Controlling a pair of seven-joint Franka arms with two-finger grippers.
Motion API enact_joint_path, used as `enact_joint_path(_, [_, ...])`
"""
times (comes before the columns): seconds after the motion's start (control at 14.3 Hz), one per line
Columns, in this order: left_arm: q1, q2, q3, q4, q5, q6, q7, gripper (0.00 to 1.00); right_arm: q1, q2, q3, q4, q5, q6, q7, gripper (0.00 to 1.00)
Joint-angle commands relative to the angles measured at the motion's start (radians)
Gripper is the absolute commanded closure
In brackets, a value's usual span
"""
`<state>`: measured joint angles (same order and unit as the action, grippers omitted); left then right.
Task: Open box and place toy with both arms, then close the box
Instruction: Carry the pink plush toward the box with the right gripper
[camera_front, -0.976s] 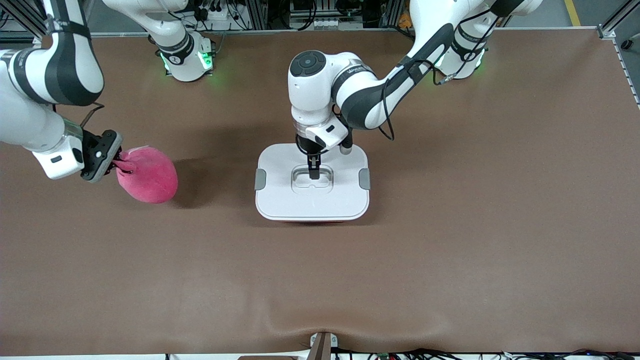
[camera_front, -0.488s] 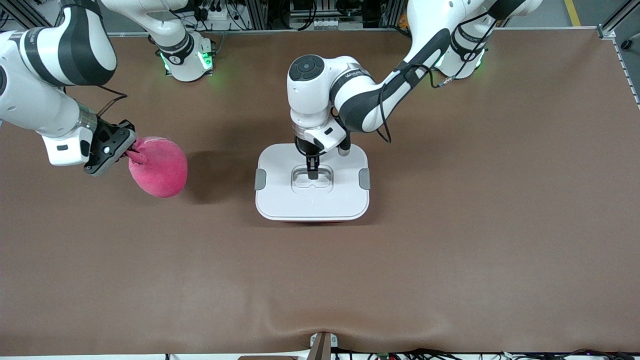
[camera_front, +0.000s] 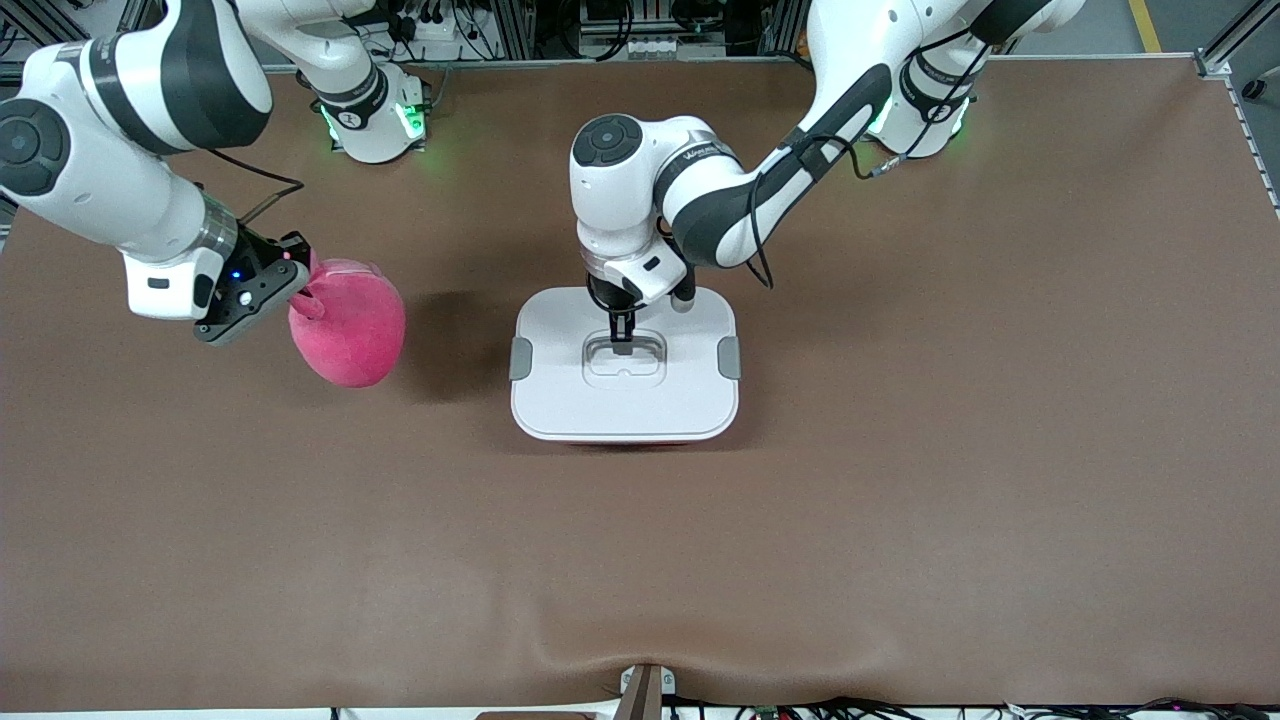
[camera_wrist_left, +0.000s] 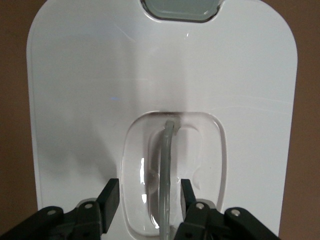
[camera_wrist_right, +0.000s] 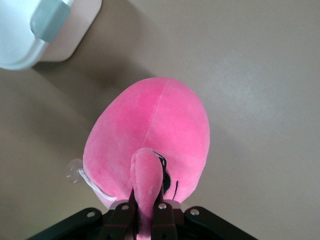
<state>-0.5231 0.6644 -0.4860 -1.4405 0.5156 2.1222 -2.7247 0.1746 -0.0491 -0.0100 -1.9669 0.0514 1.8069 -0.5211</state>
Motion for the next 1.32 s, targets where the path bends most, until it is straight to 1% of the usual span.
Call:
enact_joint_path(0.0, [-0.012, 0.012, 0.004, 0.022, 0.027, 0.004, -0.070, 0.43, 0.009, -0.008, -0.005, 0.023, 0.019, -0.021, 0.059, 1.00])
enact_joint_path(0.14, [-0.012, 0.012, 0.004, 0.022, 0.027, 0.004, -0.069, 0.44, 0.026, -0.006, -0.007, 0.028, 0.054, -0.023, 0.113, 1.00])
enact_joint_path(0.28, [-0.012, 0.011, 0.004, 0.022, 0.027, 0.005, -0.069, 0.49, 0.052, -0.005, -0.007, 0.045, 0.054, -0.050, 0.206, 1.00])
enact_joint_path(0.35, [-0.012, 0.011, 0.004, 0.022, 0.027, 0.005, -0.069, 0.50, 0.065, 0.000, -0.007, 0.052, 0.054, -0.055, 0.229, 1.00])
enact_joint_path(0.49, [-0.012, 0.012, 0.004, 0.022, 0.027, 0.005, -0.070, 0.53, 0.068, 0.008, -0.007, 0.066, 0.054, -0.064, 0.269, 1.00])
enact_joint_path(0.63, [-0.012, 0.012, 0.004, 0.022, 0.027, 0.007, -0.070, 0.54, 0.069, 0.008, -0.007, 0.066, 0.054, -0.073, 0.289, 1.00])
enact_joint_path(0.84, [-0.012, 0.012, 0.004, 0.020, 0.027, 0.008, -0.070, 0.57, 0.083, 0.008, -0.007, 0.066, 0.054, -0.075, 0.320, 1.00])
enact_joint_path(0.98, [-0.012, 0.012, 0.004, 0.020, 0.027, 0.008, -0.072, 0.58, 0.120, 0.008, -0.007, 0.069, 0.056, -0.073, 0.418, 1.00])
enact_joint_path(1.05, [-0.014, 0.012, 0.003, 0.020, 0.027, 0.008, -0.072, 0.61, 0.137, 0.008, -0.007, 0.075, 0.056, -0.075, 0.467, 1.00])
enact_joint_path(1.19, [-0.012, 0.012, 0.004, 0.020, 0.026, 0.008, -0.072, 0.62, 0.172, 0.020, -0.007, 0.103, 0.056, -0.073, 0.562, 1.00])
enact_joint_path(1.25, [-0.012, 0.011, 0.004, 0.020, 0.027, 0.008, -0.070, 0.68, 0.187, 0.041, -0.007, 0.130, 0.056, -0.075, 0.607, 1.00])
